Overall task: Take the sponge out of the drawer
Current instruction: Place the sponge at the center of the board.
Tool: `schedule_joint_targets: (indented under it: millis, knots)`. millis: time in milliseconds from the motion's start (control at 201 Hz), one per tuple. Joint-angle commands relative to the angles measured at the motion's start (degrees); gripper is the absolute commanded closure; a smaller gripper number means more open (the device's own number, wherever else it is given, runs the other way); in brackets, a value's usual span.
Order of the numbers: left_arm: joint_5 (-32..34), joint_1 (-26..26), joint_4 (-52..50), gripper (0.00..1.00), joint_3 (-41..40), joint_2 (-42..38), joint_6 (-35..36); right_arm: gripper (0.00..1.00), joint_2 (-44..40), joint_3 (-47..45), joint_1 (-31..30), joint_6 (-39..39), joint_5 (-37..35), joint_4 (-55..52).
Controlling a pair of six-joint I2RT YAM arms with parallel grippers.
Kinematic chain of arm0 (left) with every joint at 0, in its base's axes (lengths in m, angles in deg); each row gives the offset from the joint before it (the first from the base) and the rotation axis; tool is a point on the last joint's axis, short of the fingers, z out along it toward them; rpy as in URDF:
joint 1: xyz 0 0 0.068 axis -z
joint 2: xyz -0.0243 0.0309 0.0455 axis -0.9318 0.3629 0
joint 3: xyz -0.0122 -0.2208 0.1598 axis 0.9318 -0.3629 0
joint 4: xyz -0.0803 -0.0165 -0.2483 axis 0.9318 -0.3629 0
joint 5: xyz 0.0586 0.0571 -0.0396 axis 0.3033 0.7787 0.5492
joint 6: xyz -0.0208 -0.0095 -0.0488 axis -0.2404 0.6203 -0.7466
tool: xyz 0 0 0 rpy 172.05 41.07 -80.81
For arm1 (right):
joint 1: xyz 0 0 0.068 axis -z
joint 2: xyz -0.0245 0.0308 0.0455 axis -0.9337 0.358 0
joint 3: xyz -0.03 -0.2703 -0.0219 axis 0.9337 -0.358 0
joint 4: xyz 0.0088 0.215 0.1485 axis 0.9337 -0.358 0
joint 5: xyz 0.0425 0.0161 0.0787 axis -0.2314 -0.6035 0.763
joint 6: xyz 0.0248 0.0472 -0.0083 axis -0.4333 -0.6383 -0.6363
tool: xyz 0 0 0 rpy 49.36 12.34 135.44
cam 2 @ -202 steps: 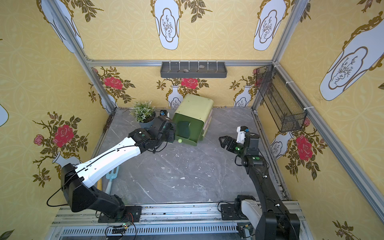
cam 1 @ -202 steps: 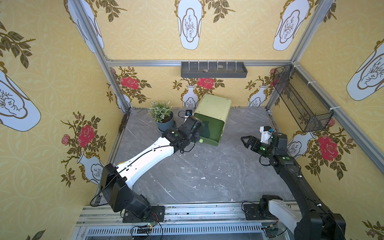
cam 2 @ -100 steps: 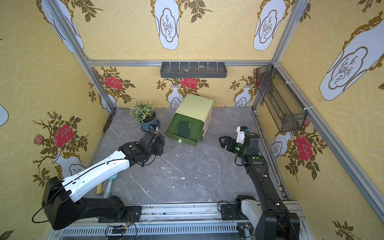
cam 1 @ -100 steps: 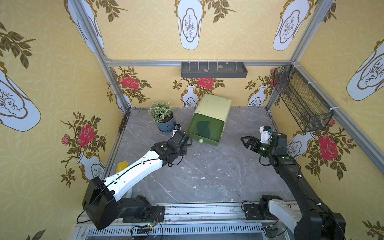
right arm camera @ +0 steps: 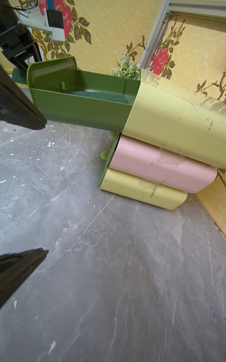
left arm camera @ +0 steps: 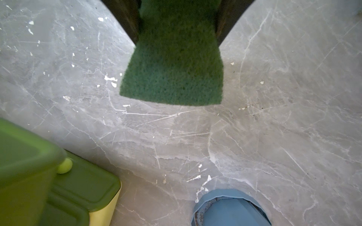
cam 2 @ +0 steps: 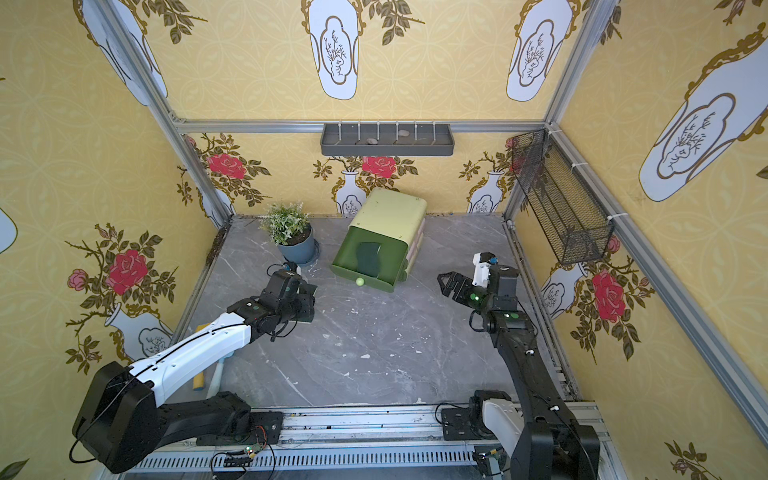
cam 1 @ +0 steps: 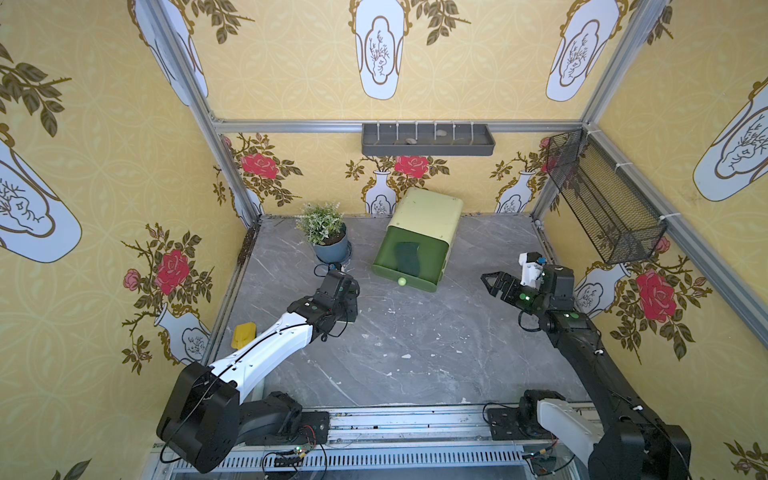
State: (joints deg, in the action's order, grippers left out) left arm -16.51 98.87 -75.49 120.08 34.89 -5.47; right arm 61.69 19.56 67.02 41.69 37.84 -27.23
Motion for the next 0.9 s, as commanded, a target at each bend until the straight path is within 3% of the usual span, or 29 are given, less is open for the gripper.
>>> schedule_joint_targets:
  millis: [0, 393, 891]
  knots:
    - [-4.1, -1.9, 4.2, 0.49, -0.8, 1.4, 3.3, 0.02, -0.1, 0.4, -0.1, 0.3, 0.2, -0.3]
    - [-9.0, -8.0, 8.2, 0.48, -2.4, 8.1, 4.8, 0.03, -0.4, 0.6, -0.1, 0.6, -0.2, -1.6]
    - [-11.0, -8.4, 10.5, 0.45, -2.7, 15.4, 2.4, 0.02, 0.3, 0.6, -0.2, 0.7, -0.3, -1.9]
